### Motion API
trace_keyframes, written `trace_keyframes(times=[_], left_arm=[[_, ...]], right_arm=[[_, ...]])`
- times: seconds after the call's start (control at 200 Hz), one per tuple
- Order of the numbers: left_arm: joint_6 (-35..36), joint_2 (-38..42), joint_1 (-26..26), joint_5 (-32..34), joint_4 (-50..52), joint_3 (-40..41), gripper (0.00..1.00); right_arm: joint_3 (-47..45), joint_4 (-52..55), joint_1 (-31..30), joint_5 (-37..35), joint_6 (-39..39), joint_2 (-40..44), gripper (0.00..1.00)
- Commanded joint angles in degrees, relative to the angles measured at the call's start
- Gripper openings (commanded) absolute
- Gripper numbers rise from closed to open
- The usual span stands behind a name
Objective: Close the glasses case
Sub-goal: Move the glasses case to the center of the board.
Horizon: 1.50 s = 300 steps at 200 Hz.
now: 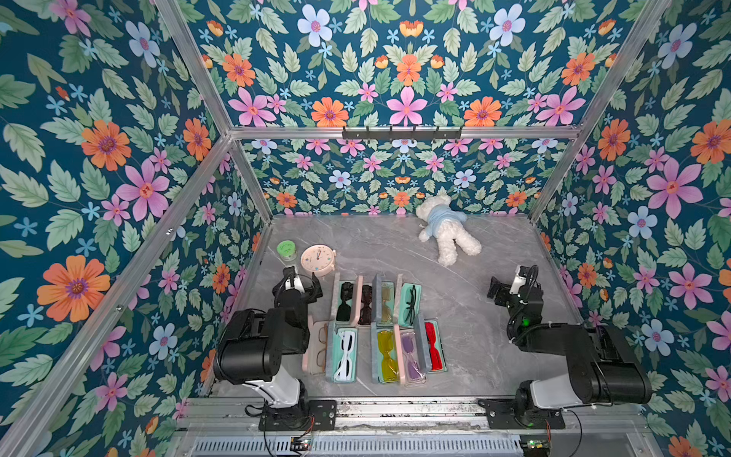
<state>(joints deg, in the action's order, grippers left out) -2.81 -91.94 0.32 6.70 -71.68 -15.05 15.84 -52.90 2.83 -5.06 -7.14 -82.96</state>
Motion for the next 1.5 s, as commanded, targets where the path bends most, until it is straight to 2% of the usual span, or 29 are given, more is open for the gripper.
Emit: trace_keyframes(times=[0.0,0.62,0.66,0.705,0.77,0.82,0.925,1.045,1.175,1.305,1.4,1.495], left_arm=[[0.0,0.2,0.0,0.5,-1.0,-0.1,0.99],[0.2,0.1,0.0,0.5,-0.5,-0.3,0.99],[0.2,0.2,-0.1,0.5,-0.6,-0.2,0.99],[0.3,0.6,-0.1,0.8,-0.6,-0.6,0.99],[1.2,6.0,-1.3,3.7,9.3,-3.3,0.99],[1.2,11.4,-2.5,6.3,19.4,-6.7,1.00],[-5.8,19.9,-3.1,10.0,38.5,-15.9,0.99],[-12.3,25.4,-4.4,9.8,55.8,-26.1,0.99],[-19.3,30.4,-8.6,4.9,66.6,-31.4,0.99],[-22.8,32.4,-18.8,1.8,73.1,-34.3,0.99],[-25.4,31.3,-25.8,1.6,77.9,-36.0,0.99],[-28.3,29.4,-29.6,-1.3,81.0,-36.9,0.99]], right_arm=[[0.2,-1.9,-0.1,-0.1,0.6,0.1,1.00],[0.0,-2.4,0.0,-0.3,0.6,0.2,1.00],[-0.5,-3.0,-0.2,-1.3,0.8,1.3,1.00],[0.0,2.3,-1.0,-3.4,0.9,6.2,1.00],[1.4,13.4,-3.0,-6.1,1.9,16.2,1.00],[2.2,19.2,-3.2,-6.8,-0.2,22.9,1.00],[6.7,34.7,-3.3,-5.5,-4.9,32.9,1.00],[12.7,49.1,-3.3,-1.3,-10.5,39.3,1.00],[19.6,61.9,-3.3,8.9,-15.8,41.3,1.00],[25.5,71.6,-5.1,19.1,-19.5,39.8,0.98],[28.4,76.1,-10.3,20.5,-20.0,38.4,0.97],[30.8,79.7,-17.3,18.9,-19.9,35.8,0.97]])
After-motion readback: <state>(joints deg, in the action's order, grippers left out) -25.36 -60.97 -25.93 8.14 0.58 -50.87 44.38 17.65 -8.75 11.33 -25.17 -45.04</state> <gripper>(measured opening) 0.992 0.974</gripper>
